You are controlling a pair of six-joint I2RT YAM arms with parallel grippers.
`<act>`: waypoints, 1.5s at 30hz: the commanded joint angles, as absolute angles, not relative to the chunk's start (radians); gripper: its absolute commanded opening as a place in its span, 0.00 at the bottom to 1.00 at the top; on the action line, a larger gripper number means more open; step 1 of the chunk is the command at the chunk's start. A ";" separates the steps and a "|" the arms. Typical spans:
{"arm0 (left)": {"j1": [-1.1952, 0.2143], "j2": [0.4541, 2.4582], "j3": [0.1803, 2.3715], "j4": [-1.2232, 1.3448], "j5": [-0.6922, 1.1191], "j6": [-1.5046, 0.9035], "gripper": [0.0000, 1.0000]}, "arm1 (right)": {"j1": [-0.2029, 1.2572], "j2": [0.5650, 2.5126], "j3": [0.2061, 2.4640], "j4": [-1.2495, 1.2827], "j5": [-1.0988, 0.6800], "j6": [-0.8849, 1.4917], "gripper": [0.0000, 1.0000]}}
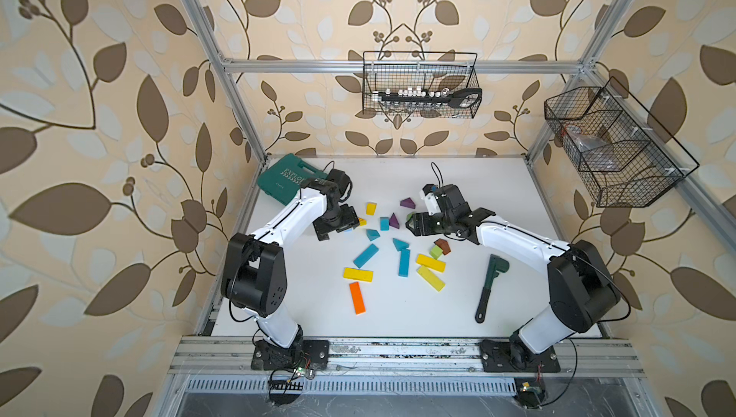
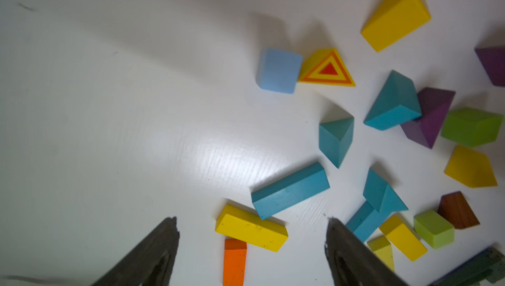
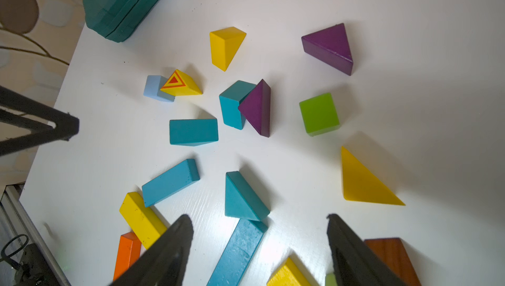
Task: Assemble a small pinwheel with building blocks
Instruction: Pick up the building block from the center of the board.
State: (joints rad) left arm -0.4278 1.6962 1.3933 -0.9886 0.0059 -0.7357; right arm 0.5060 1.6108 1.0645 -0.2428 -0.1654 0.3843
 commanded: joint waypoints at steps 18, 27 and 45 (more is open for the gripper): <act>-0.531 2.093 1.700 -1.035 0.053 -0.713 0.68 | 0.390 1.467 0.916 -0.238 -0.201 0.378 0.79; -0.537 2.155 1.751 -1.043 0.049 -0.568 0.67 | 0.367 1.452 0.890 -0.212 -0.252 0.387 0.81; -0.539 2.186 1.781 -1.074 0.013 -0.224 0.64 | 0.361 1.470 0.886 -0.203 -0.252 0.392 0.84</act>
State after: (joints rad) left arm -0.5365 2.1670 1.7382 -1.0546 0.0257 -0.2775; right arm 0.3641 1.4677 0.9062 -0.2123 -0.2443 0.3916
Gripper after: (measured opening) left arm 0.647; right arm 0.838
